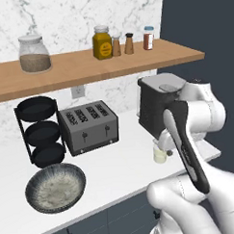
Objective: Grab a lemon wedge from the fridge and one ice cube from the ice bowl, and put them in the glass of lemonade.
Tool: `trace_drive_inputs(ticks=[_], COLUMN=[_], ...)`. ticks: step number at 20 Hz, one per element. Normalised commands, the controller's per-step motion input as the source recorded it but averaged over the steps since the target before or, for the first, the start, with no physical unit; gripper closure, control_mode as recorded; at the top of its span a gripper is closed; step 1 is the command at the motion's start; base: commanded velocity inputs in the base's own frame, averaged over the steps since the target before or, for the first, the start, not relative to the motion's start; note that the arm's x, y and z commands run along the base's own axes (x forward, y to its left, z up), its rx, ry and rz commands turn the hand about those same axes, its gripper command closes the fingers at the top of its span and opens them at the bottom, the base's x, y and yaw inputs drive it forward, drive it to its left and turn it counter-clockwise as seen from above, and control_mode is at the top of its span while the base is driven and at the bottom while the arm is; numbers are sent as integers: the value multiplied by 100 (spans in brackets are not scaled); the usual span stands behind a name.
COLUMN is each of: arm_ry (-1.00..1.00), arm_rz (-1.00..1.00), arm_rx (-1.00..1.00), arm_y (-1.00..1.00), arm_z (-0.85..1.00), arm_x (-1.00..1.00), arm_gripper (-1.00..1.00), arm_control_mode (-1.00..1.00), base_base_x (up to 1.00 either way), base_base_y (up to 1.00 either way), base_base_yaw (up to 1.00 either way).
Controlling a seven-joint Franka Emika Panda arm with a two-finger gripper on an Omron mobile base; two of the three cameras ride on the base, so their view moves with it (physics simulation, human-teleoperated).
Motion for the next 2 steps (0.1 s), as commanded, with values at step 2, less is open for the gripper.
trace_drive_inputs(ticks=[2], arm_ry=[0], arm_rz=[0], arm_rx=[0], arm_y=[0], arm_z=[18], arm_x=[-64], arm_gripper=[-100], arm_control_mode=[-100], base_base_x=[0], base_base_y=[0], base_base_yaw=[0])
